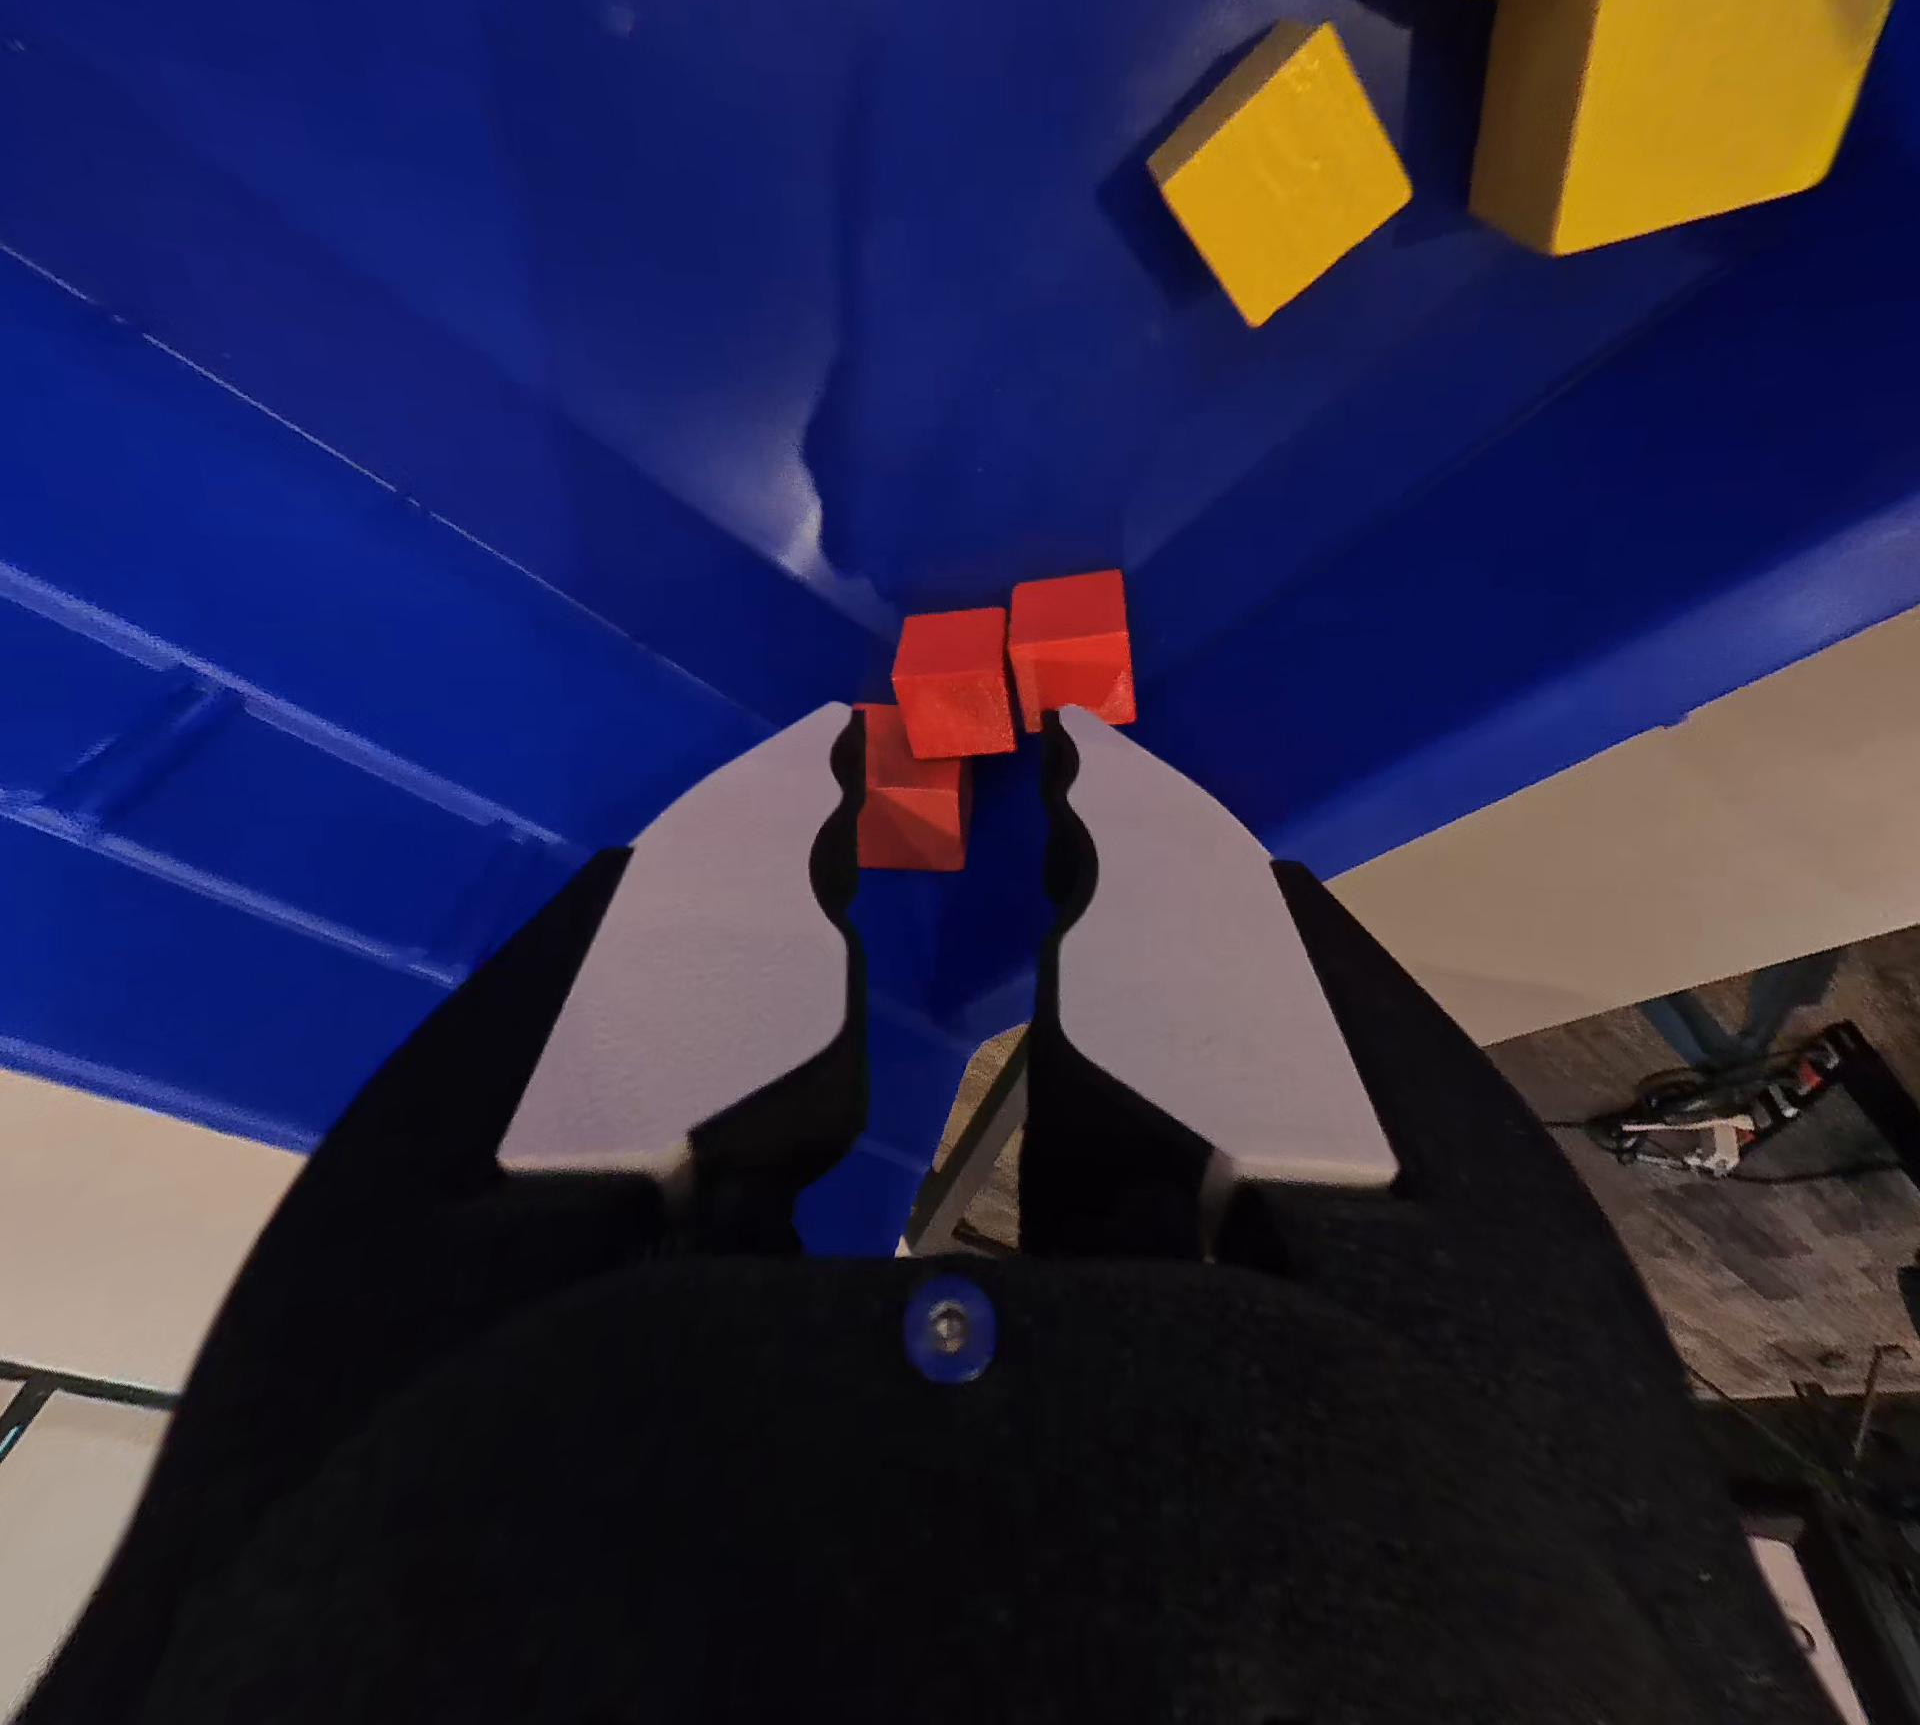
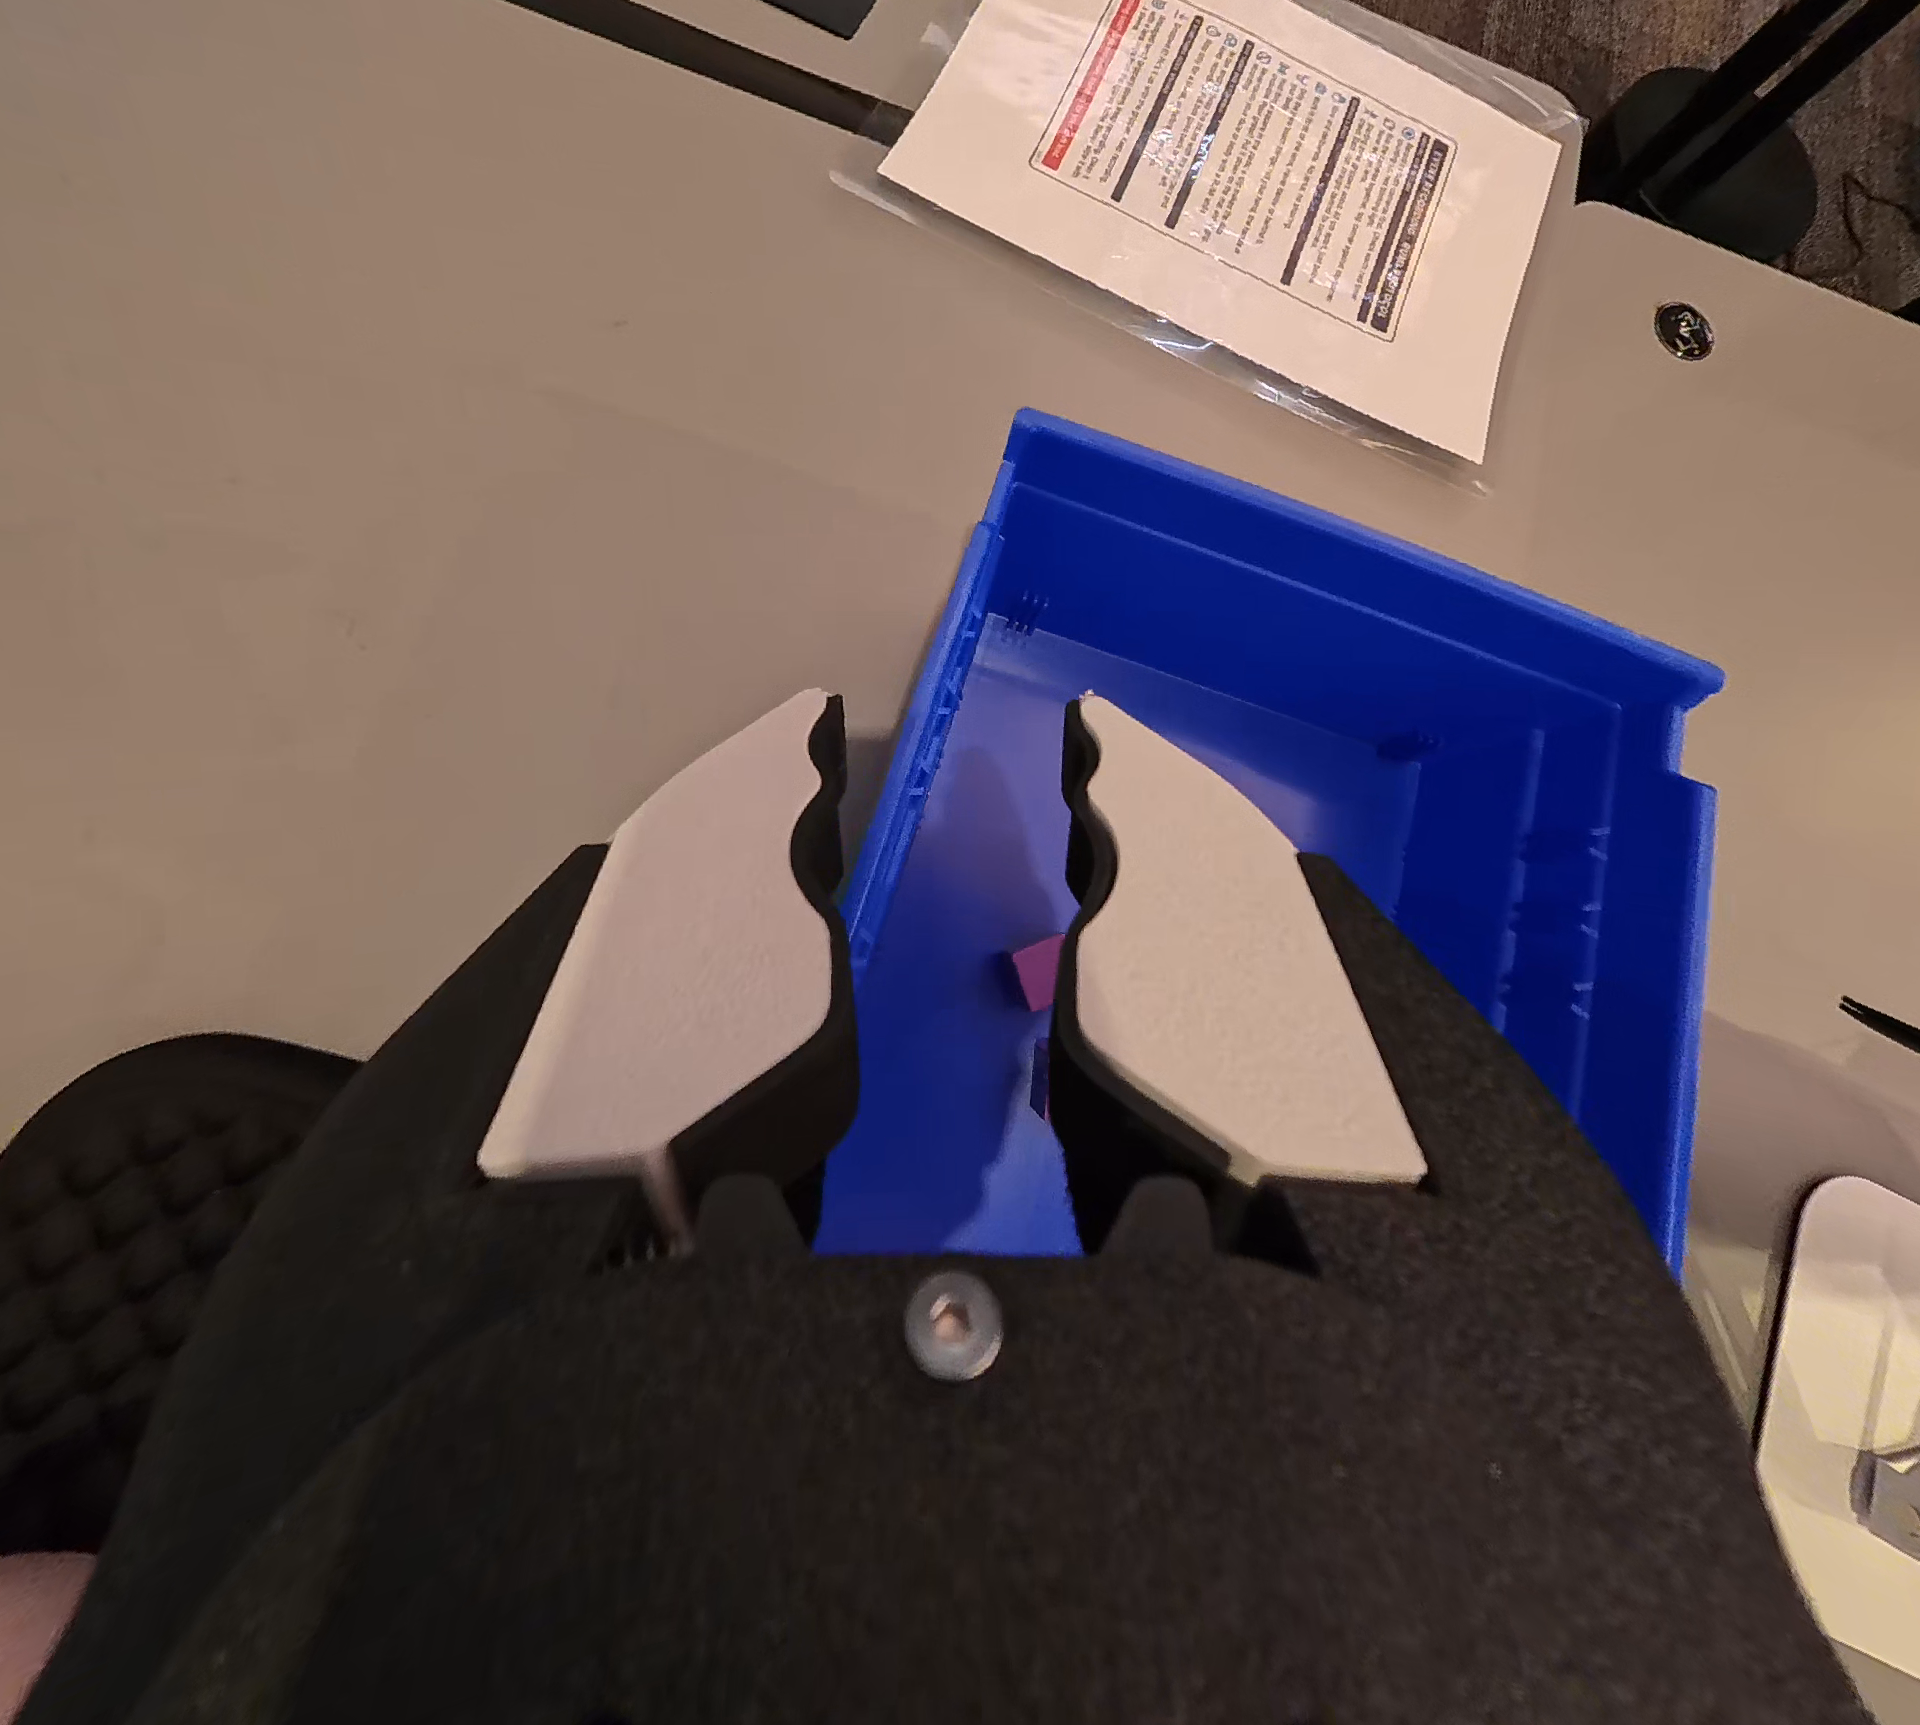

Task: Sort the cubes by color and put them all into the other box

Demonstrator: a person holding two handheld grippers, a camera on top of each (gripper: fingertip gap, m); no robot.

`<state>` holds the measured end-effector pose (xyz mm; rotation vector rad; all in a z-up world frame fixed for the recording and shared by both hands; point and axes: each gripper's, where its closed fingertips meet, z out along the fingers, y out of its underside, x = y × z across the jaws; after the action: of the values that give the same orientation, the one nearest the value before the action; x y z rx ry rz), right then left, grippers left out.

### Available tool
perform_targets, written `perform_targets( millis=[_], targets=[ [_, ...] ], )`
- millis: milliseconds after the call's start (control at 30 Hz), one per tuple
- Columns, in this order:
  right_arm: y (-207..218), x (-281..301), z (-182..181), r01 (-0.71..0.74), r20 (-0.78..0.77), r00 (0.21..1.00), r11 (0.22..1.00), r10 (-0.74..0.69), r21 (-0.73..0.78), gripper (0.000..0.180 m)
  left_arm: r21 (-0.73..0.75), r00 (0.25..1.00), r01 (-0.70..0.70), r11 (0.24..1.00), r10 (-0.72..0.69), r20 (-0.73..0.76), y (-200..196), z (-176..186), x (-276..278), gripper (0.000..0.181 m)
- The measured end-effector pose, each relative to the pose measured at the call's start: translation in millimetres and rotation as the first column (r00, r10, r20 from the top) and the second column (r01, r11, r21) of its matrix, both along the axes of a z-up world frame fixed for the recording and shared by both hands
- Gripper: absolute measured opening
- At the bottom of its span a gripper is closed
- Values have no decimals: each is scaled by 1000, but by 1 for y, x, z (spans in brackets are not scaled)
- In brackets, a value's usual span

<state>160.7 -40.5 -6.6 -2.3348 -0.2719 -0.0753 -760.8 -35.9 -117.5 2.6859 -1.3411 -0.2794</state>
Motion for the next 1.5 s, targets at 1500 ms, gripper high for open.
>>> perform_targets(
  millis=[1500],
  targets=[
    [-3,-404,127,-645,-647,136,563,750,517,57,968,158,122,220,-967,199,-11,224,497,22]
  ],
)
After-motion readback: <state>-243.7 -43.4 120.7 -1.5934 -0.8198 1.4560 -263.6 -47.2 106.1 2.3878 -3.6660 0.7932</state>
